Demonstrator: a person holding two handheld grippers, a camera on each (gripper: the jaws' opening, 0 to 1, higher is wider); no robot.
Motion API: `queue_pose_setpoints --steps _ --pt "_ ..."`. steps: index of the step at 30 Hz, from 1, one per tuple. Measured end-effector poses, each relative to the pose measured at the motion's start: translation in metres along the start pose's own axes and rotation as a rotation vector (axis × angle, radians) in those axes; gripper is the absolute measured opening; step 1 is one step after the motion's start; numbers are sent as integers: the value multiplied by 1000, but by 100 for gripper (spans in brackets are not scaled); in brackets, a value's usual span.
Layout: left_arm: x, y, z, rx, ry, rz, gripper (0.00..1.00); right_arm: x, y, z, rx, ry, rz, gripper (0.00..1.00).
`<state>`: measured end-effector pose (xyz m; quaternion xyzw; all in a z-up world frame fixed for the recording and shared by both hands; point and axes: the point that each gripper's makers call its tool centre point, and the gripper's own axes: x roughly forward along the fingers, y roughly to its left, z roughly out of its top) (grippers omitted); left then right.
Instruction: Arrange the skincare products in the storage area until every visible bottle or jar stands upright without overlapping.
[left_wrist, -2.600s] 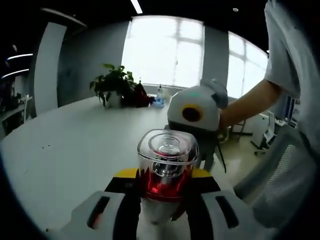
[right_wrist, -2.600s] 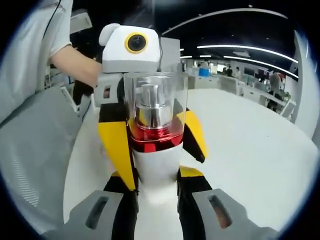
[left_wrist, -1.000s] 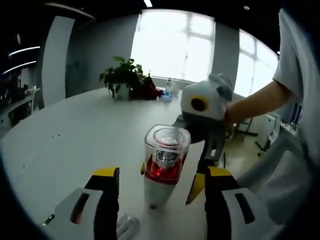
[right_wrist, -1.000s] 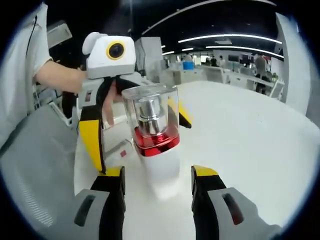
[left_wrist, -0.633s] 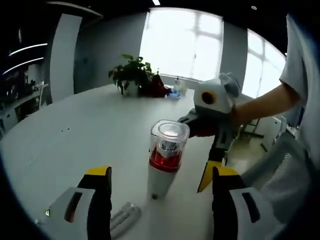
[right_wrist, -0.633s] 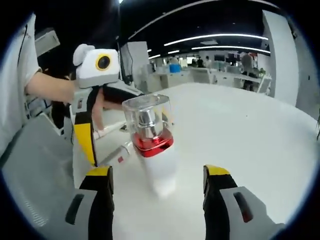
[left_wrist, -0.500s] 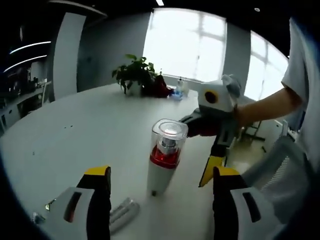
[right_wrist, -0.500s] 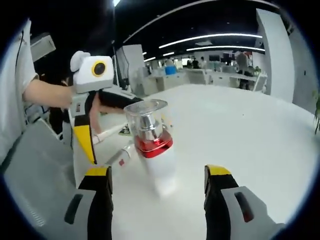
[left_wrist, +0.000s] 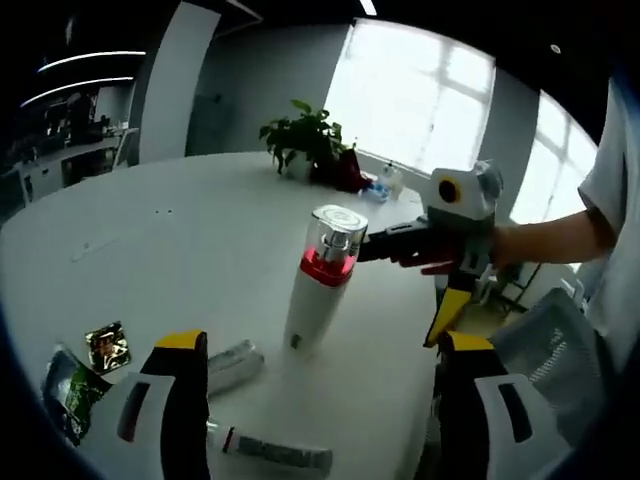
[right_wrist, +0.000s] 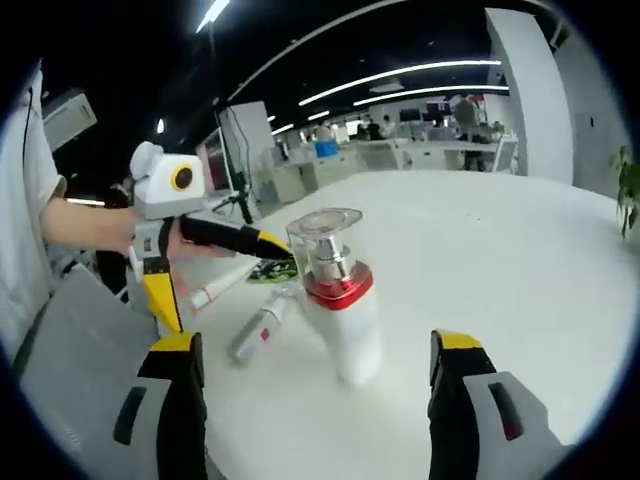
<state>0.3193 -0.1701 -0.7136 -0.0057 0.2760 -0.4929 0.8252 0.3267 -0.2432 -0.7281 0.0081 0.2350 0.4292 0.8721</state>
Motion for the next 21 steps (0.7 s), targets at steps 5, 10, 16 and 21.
queue_pose_setpoints --steps 5,10,16,21 --pt "-15 -2 -9 -22 4 26 92 -5 7 0 8 5 -8 92" --pt "-36 -1 -16 -51 -8 64 92 -10 20 1 26 15 -19 91" --pt "-63 3 -24 -103 -33 133 97 -15 34 3 31 15 -21 93" --pt "-78 1 -29 -110 -38 163 99 -18 43 6 53 0 -26 96"
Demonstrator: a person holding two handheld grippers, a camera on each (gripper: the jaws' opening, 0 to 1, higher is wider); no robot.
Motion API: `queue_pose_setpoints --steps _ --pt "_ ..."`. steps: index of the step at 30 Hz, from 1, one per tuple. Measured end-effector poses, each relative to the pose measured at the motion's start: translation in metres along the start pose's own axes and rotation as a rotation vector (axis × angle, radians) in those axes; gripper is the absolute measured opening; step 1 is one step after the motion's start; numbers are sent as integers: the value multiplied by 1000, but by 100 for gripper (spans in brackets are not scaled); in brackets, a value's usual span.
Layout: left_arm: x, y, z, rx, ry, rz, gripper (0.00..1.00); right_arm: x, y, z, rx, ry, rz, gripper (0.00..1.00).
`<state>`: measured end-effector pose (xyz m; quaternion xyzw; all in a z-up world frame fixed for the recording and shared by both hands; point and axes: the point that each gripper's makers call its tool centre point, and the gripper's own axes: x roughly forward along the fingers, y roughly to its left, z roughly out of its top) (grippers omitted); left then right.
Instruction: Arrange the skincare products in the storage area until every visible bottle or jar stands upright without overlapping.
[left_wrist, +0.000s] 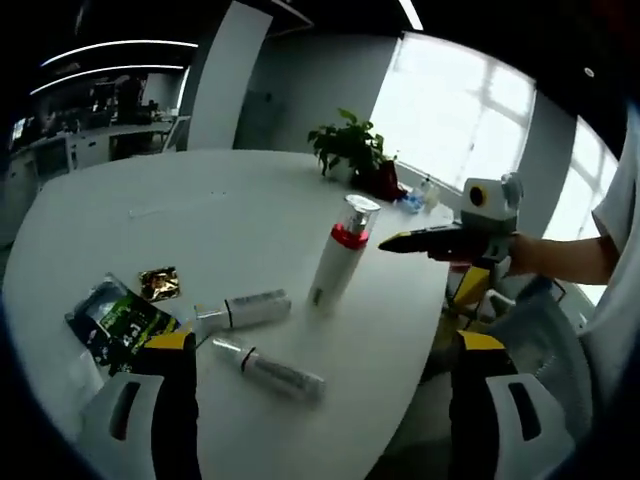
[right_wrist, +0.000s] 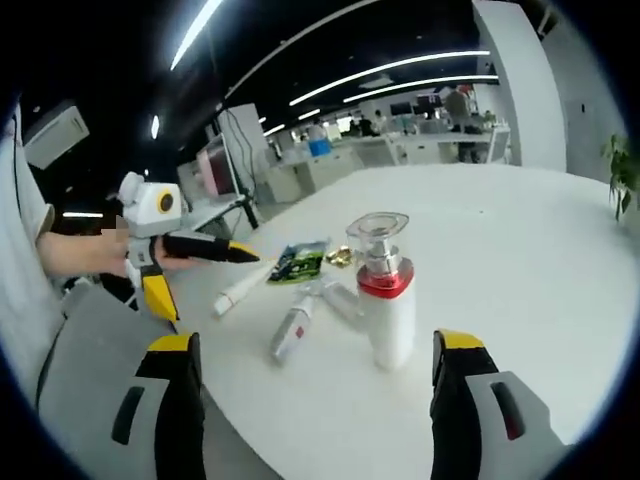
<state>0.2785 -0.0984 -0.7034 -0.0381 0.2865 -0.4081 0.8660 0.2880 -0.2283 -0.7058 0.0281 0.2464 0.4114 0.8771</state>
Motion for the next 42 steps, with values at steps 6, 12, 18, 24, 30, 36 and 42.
queue_pose_setpoints --steps 6,12,18,24,30,36,42 --pt "-19 -1 -5 4 -4 35 99 -3 17 -2 11 11 4 97" --pt "-43 0 -10 -6 -21 71 99 -10 32 10 8 -12 -1 97" --pt "-65 1 -14 -10 -36 111 99 -16 43 16 13 -21 -5 97" --pt "-85 2 -17 -8 -54 147 99 -21 57 18 18 -25 0 96" --pt "-109 5 -21 -21 -72 186 99 -22 76 16 -2 -9 16 96" --pt "-128 5 -26 -25 -77 218 99 -22 93 18 5 -19 34 96" --pt "-144 11 -33 -47 -90 247 98 -23 101 18 18 -27 43 95"
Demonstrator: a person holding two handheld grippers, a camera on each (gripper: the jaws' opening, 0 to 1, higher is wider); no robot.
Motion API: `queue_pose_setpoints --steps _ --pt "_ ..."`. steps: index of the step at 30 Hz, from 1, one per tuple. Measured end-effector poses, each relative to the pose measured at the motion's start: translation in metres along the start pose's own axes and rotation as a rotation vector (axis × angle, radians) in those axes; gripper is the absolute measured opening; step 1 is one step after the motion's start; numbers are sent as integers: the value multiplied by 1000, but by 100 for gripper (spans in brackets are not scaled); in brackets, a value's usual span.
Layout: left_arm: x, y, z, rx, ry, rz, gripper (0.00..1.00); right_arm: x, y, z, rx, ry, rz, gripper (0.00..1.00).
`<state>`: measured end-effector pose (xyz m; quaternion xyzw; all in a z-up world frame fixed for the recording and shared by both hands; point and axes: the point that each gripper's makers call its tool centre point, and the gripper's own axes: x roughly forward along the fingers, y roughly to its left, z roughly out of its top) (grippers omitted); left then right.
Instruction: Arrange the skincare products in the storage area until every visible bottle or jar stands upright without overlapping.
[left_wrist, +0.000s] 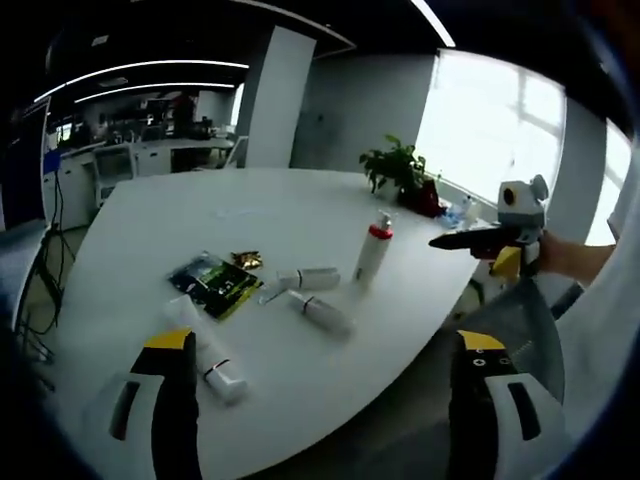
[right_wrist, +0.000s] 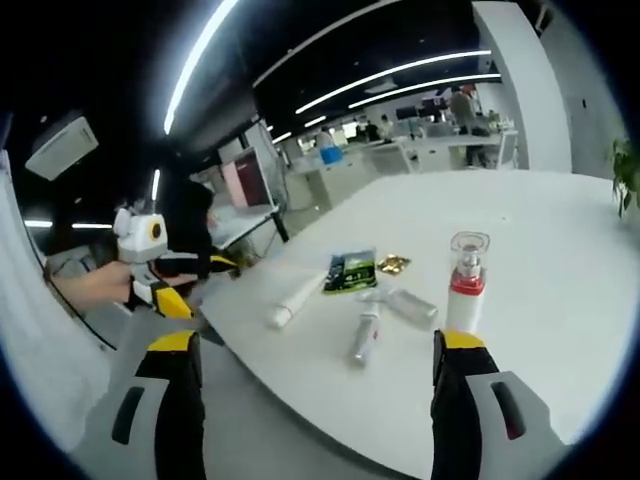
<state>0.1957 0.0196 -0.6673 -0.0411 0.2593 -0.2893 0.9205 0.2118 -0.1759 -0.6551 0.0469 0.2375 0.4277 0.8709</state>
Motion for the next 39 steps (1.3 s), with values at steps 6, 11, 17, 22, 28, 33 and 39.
queue_pose_setpoints --steps 6,11,17,22,28,33,39 --pt "-8 1 -5 -23 -2 20 97 -2 0 -5 -14 12 -6 94" --pt "-9 0 -1 -26 -11 29 97 -1 4 -9 -100 29 -15 92" --pt "-9 -2 -7 -13 13 32 97 0 1 -11 -95 34 -14 91" --pt "-11 -2 -8 -15 19 40 96 -4 -5 -8 -47 2 -27 89" --pt "-11 1 -8 -28 27 59 94 -3 -4 -11 -54 9 -30 87" --pt "-7 4 -8 -29 43 75 91 -2 -3 -15 -52 28 -21 86" --pt "-3 27 -24 -102 102 169 83 -2 -3 -16 -47 32 -22 86"
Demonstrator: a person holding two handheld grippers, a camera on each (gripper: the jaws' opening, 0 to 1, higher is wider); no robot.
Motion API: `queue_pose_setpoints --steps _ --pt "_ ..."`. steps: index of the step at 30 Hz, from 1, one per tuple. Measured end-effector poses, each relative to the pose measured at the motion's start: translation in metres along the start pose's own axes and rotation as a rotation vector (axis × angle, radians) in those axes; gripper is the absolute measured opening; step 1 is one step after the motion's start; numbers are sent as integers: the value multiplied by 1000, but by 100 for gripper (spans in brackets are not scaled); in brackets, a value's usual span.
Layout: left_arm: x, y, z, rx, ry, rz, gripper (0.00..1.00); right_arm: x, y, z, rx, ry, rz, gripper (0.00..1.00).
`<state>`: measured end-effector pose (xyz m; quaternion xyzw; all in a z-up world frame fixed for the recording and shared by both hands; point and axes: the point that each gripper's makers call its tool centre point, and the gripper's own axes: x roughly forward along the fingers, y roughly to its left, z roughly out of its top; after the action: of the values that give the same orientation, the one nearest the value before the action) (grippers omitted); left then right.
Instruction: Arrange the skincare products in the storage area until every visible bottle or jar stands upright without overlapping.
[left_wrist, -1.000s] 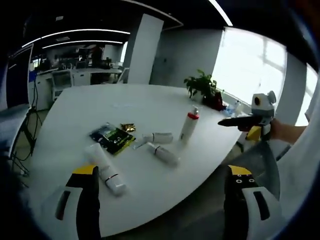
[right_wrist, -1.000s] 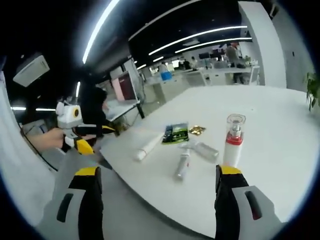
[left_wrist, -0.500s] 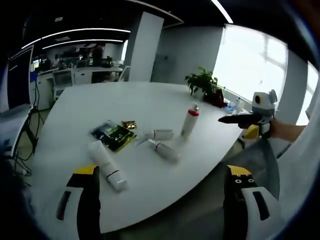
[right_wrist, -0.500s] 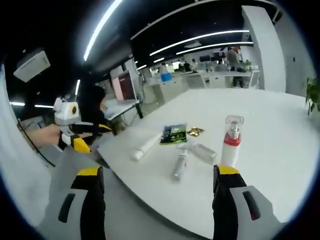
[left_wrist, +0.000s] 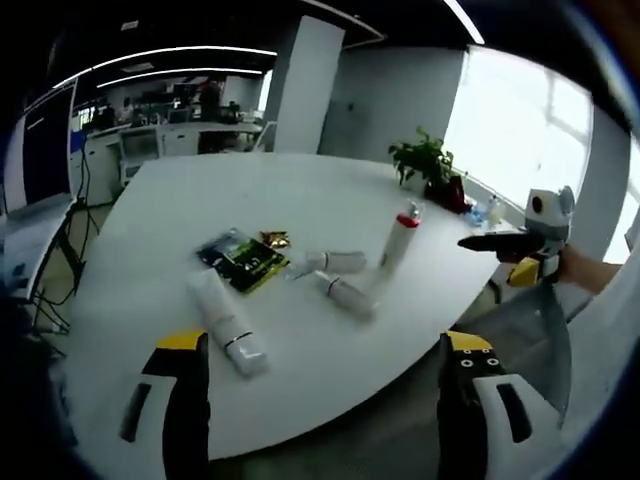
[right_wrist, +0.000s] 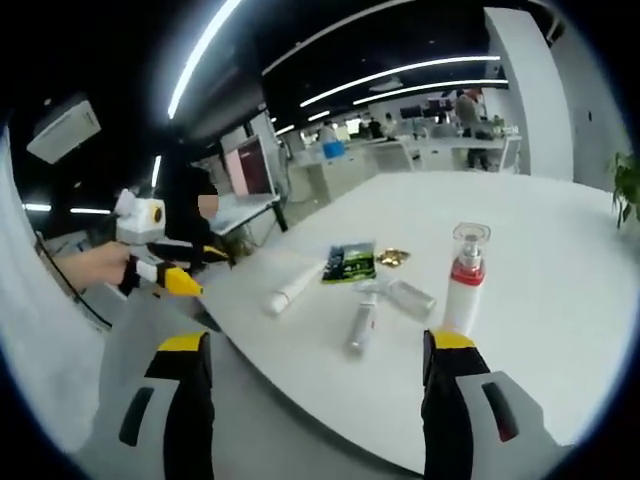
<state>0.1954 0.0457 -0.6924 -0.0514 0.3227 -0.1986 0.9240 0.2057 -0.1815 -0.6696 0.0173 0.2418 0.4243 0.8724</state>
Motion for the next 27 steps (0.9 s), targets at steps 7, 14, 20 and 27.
queue_pose_setpoints --steps 7,14,20,27 --pt "9 15 -11 -14 58 36 83 0 1 -1 3 5 0 86" --pt "16 23 -23 -17 121 73 81 -1 -3 -1 10 -1 -9 86" --pt "24 35 -33 -33 184 99 77 0 -4 -1 17 4 -11 85" --pt "35 42 -38 -44 236 106 75 0 -7 -2 26 8 -27 84"
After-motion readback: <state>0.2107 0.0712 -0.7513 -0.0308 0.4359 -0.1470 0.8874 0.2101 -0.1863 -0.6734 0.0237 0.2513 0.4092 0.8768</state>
